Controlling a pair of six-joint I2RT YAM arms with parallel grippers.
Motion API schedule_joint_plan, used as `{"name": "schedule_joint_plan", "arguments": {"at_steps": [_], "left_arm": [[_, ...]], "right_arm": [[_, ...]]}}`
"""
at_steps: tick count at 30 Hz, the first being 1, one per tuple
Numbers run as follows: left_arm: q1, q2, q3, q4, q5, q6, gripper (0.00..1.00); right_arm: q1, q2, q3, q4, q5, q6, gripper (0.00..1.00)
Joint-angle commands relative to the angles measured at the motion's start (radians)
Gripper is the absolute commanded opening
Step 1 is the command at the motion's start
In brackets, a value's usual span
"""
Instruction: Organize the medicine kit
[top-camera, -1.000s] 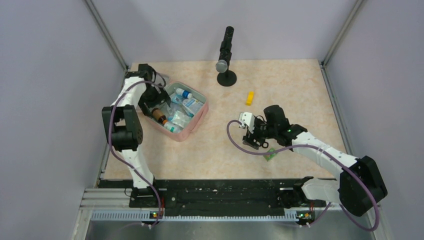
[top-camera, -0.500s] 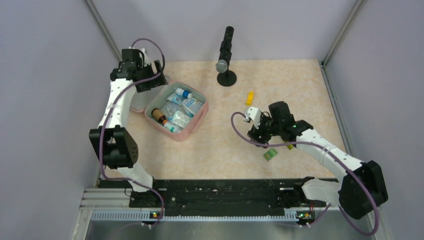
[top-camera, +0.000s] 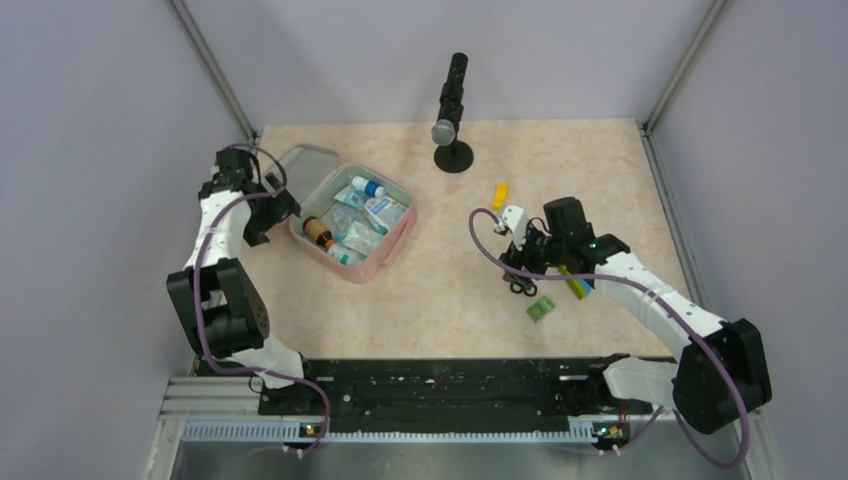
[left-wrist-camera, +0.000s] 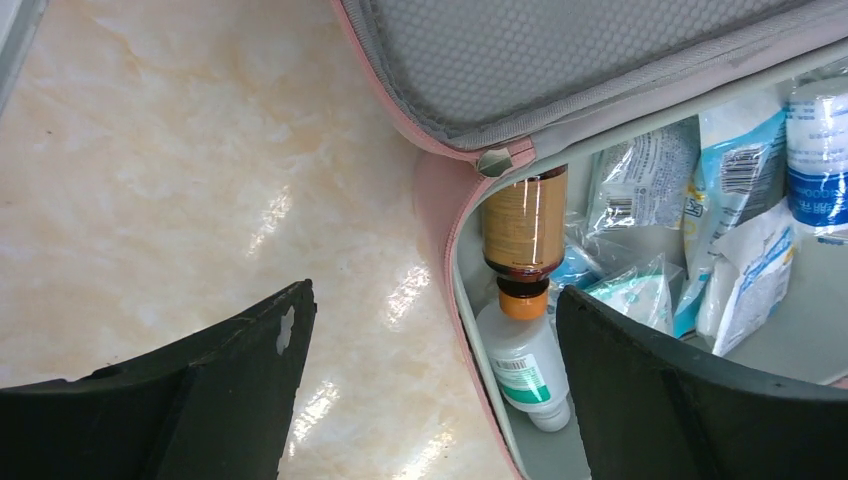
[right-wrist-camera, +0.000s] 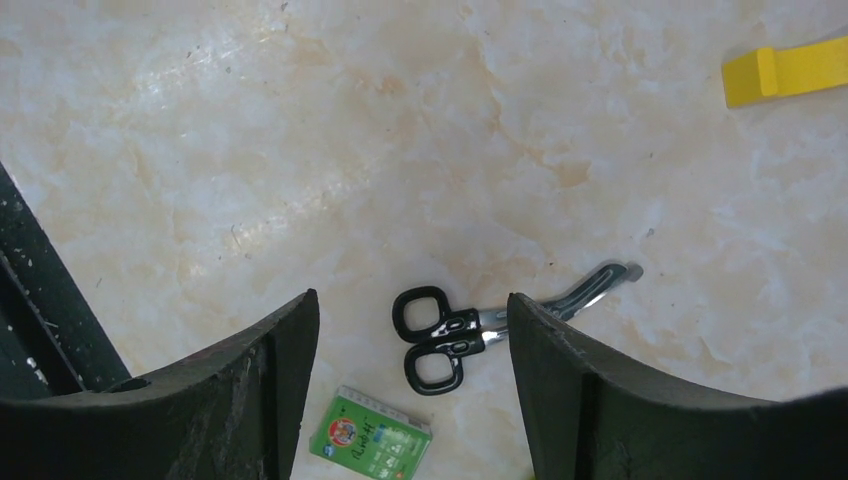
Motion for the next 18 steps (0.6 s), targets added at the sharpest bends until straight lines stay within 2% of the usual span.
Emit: {"name": "schedule_joint_plan", "arguments": {"at_steps": [1, 3, 5, 8, 14, 18], "left_arm": [[0.034, -0.021, -0.028, 0.087, 0.092, -0.044, 0.93], [0.048, 0.006, -0.029, 0.111, 0.133, -0.041, 0.92], [0.054, 0.030, -0.029, 0.145, 0.173, -0.028, 0.92], [0.055, 0.064, -0.017, 0.186, 0.217, -0.004, 0.91], [0.054, 0.053, 0.020, 0.113, 0.201, -0.008, 0.88], [0.053, -0.021, 0.021, 0.058, 0.113, -0.009, 0.87]], "right_arm": [[-0.005, 0.045, 0.045, 0.084, -0.016, 0.051, 0.68], [-0.005, 0.064, 0.056, 0.096, 0.004, 0.066, 0.68], [-0.005, 0.083, 0.053, 0.140, 0.119, 0.124, 0.67], [-0.034, 0.114, 0.052, 0.178, 0.262, 0.263, 0.59], [-0.059, 0.166, 0.038, 0.179, 0.341, 0.480, 0.57], [-0.060, 0.211, 0.018, 0.235, 0.423, 0.608, 0.53]]}}
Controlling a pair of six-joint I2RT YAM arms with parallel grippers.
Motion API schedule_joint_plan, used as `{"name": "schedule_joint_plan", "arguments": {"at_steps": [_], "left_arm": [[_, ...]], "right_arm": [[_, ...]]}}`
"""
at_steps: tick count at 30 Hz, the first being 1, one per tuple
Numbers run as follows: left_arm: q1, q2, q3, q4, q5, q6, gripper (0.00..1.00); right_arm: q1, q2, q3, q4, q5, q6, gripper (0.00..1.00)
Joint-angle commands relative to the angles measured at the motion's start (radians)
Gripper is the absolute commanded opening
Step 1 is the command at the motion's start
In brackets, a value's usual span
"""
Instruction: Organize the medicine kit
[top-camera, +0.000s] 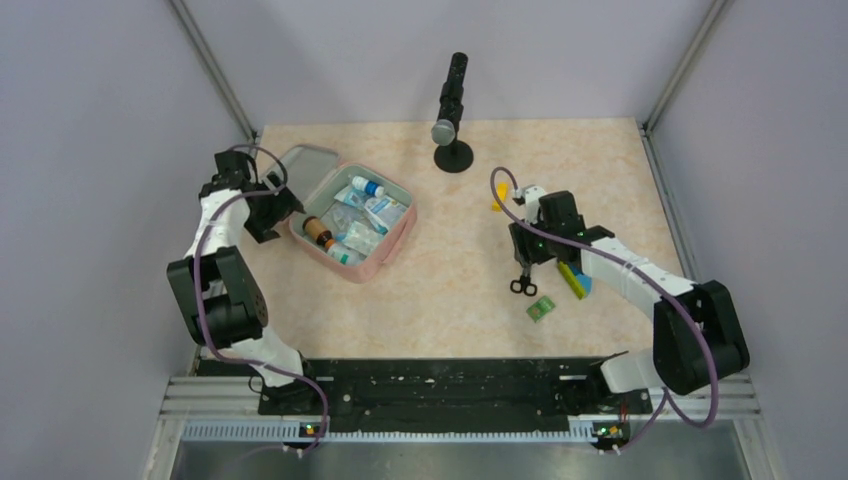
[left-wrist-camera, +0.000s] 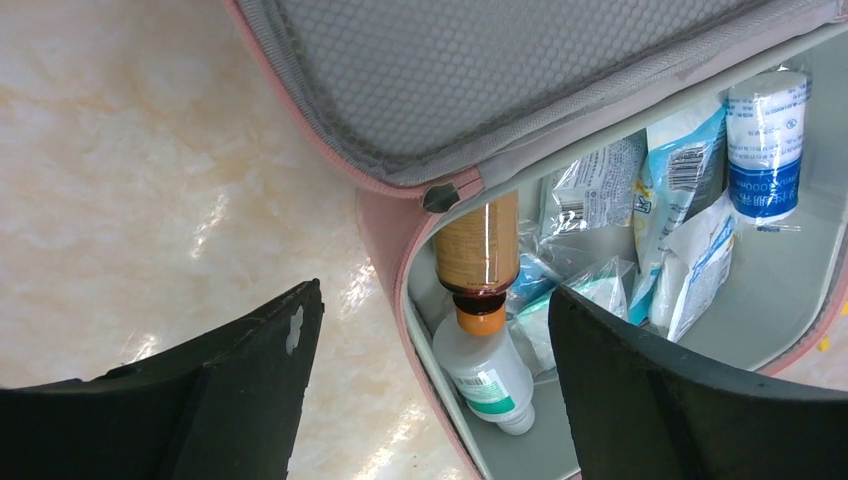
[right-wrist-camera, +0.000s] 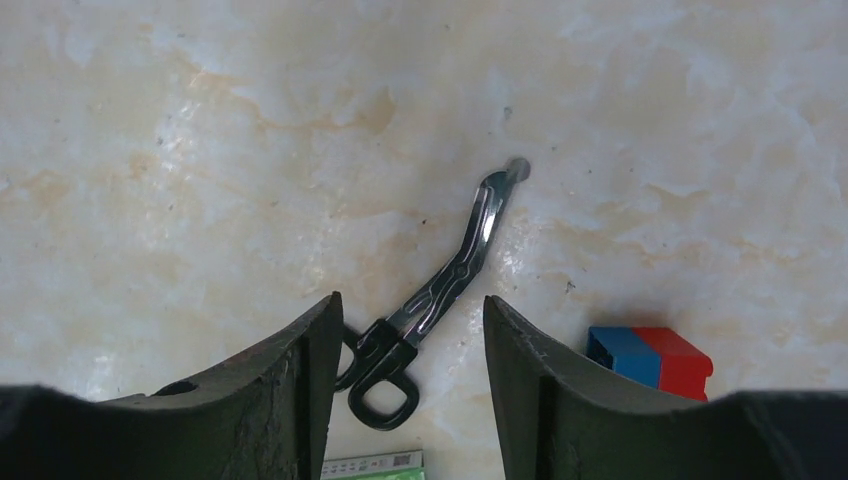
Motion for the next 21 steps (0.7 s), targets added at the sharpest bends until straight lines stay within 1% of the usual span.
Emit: {"name": "schedule_joint_plan", "arguments": {"at_steps": [1, 6, 10, 13, 15, 17, 19, 21], "left_arm": [[0.004, -0.122, 0.034, -0.036, -0.074, 0.009, 0.86], [-0.016, -0.223, 0.011, -0.009, -0.069, 0.061, 0.83], [-0.042, -0.293, -0.017, 0.045, -0.026, 0.083, 0.79], [-0.078, -0.324, -0.020, 0.064, -0.022, 0.087, 0.79], [-0.113, -0.339, -0.020, 0.076, -0.024, 0.091, 0.79], [-0.163, -0.348, -0.018, 0.095, -0.023, 0.106, 0.78], [-0.227, -0.357, -0.017, 0.114, -0.033, 0.132, 0.78], [-0.309, -0.369, -0.035, 0.145, -0.031, 0.143, 0.78]], "right_arm": [[-0.006, 0.046, 0.014, 0.093, 0.123, 0.184, 0.52], [-0.008, 0.142, 0.056, 0.110, 0.192, 0.203, 0.47], [-0.009, 0.214, 0.076, 0.094, 0.168, 0.242, 0.44], [-0.009, 0.255, 0.077, 0.068, 0.167, 0.258, 0.41], [-0.009, 0.274, 0.076, 0.047, 0.178, 0.263, 0.38], [-0.010, 0.295, 0.077, 0.040, 0.192, 0.263, 0.34], [-0.009, 0.320, 0.082, 0.042, 0.191, 0.263, 0.27], [-0.008, 0.345, 0.088, 0.051, 0.158, 0.252, 0.23]]}}
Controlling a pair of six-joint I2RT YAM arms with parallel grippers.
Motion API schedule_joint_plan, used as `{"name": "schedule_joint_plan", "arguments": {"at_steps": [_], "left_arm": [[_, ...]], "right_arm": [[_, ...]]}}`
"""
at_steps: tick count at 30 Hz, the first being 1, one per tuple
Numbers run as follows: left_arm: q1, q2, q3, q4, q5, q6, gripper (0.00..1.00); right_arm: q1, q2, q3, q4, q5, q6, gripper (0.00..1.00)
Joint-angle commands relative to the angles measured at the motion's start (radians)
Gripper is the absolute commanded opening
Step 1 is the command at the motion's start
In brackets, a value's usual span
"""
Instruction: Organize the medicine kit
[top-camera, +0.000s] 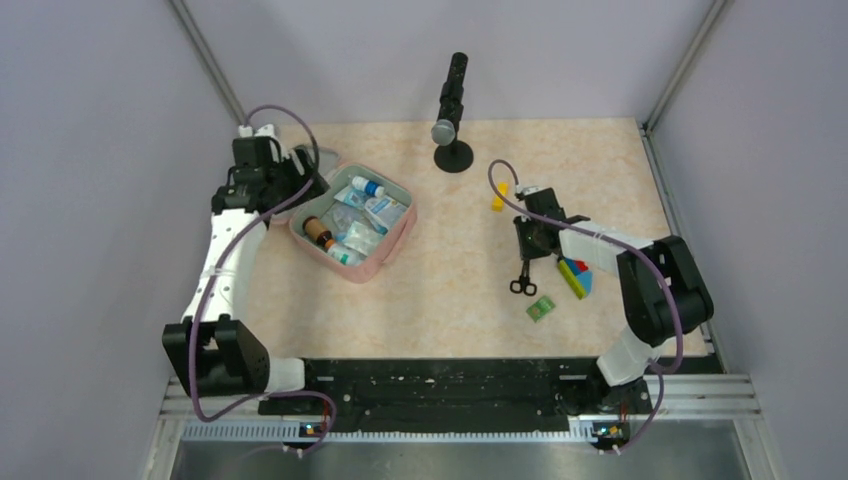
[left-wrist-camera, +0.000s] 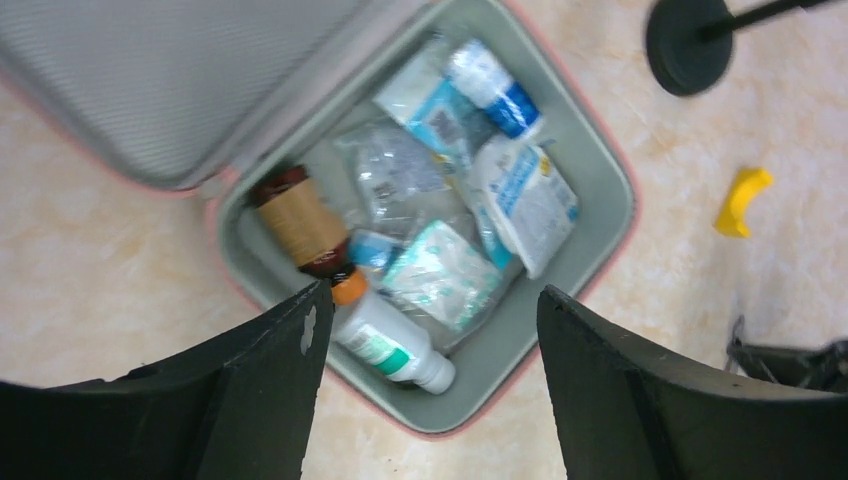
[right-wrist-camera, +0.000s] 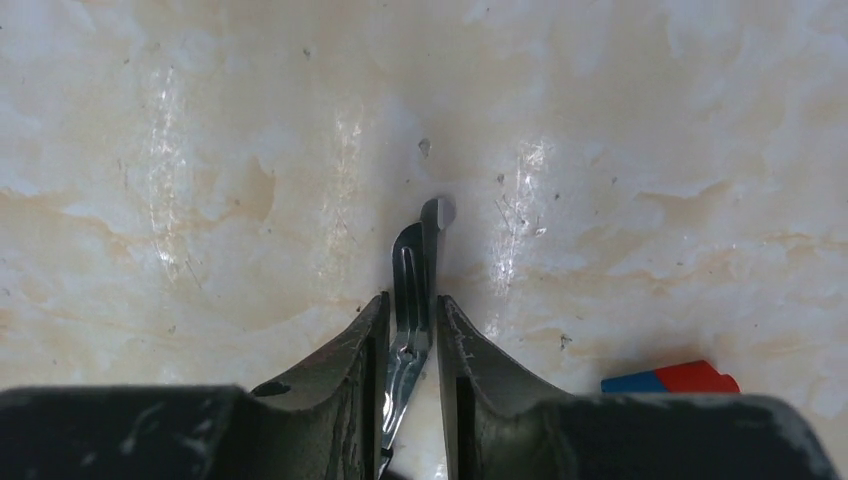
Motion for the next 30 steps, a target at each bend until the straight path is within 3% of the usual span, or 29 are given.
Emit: {"name": "schedule_joint_plan", "arguments": {"at_steps": [1, 10, 24, 30], "left_arm": [[-0.150, -0.056, -0.037, 0.113, 0.017, 0.049, 0.78], [-0.282, -0.017, -0.146, 0.290, 0.172, 0.054, 0.77], [-0.558, 0.256, -0.090, 0.438, 0.408, 0.183, 0.78], [-0.645, 0.434, -0.027, 0.478, 0.521, 0.134, 0.81]], "right_arm": [[0.001, 0.082, 0.020, -0.016, -0.034, 0.004, 0.21], [-0.014, 0.090, -0.001, 0.040, -0.256, -0.028, 0.00], [-0.118, 0.074, -0.042, 0.095, -0.350, 0.010, 0.00], [-0.118, 0.061, -0.047, 0.097, -0.337, 0.018, 0.00]]}}
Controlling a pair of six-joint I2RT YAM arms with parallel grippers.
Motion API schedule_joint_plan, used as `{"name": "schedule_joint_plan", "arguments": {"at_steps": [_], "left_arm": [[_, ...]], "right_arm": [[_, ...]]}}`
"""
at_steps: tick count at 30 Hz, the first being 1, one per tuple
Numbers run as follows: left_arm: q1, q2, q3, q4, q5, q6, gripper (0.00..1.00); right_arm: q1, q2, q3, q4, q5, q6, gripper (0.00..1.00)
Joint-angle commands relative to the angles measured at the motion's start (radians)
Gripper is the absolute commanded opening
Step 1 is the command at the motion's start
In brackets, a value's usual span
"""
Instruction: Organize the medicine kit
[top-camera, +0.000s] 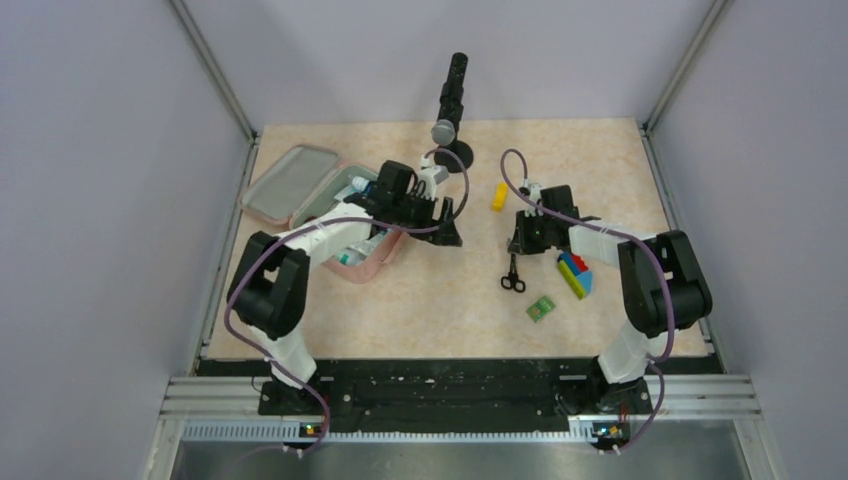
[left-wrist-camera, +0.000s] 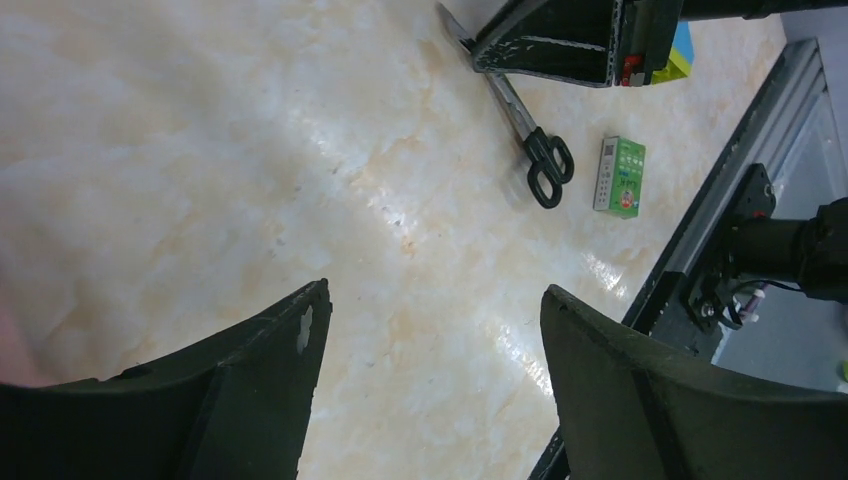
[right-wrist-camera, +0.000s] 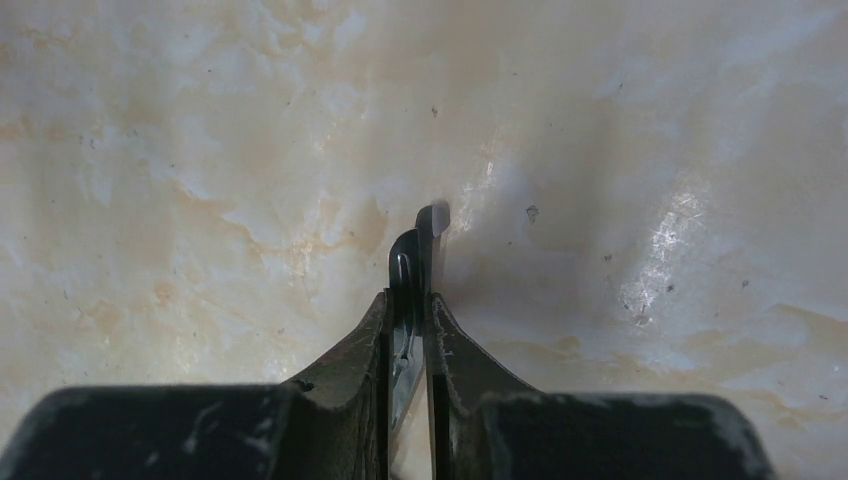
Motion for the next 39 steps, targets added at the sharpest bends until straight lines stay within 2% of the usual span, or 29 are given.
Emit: {"name": "schedule_joint_plan", "arguments": {"at_steps": [1, 5, 9, 13, 18, 22, 29, 37, 39], "left_arm": [[-0.059, 0.109, 0.085, 0.084, 0.122, -0.018, 0.82], [-0.097, 0.220, 0.107, 0.197, 0.196, -0.107, 0.83], [-0.117, 0.330, 0.150, 0.240, 0.258, -0.186, 0.83], [-0.121, 0.443, 0.184, 0.309, 0.331, -0.271, 0.79], [-0.149, 0.540, 0.262, 0.290, 0.413, -0.282, 0.72], [-0.175, 0.594, 0.335, 0.214, 0.449, -0.256, 0.63], [-0.179, 0.600, 0.322, 0.109, 0.396, -0.227, 0.58], [-0.201, 0.670, 0.332, 0.118, 0.489, -0.254, 0.49], [-0.206, 0.681, 0.346, 0.123, 0.509, -0.257, 0.44]], "right_arm": [[-0.013, 0.008, -0.034, -0.057, 0.034, 0.006, 0.00], [-0.016, 0.013, -0.031, -0.060, 0.038, 0.011, 0.00], [-0.019, 0.022, -0.030, -0.060, 0.038, 0.015, 0.00], [-0.018, 0.027, -0.029, -0.052, 0.041, 0.025, 0.00], [-0.018, 0.031, -0.025, -0.039, 0.041, 0.040, 0.00], [-0.018, 0.034, -0.021, -0.038, 0.043, 0.042, 0.00], [-0.019, 0.022, -0.027, -0.031, 0.049, 0.053, 0.00], [-0.018, 0.011, -0.034, -0.027, 0.067, 0.056, 0.00], [-0.017, 0.010, -0.035, -0.026, 0.066, 0.058, 0.00]]}}
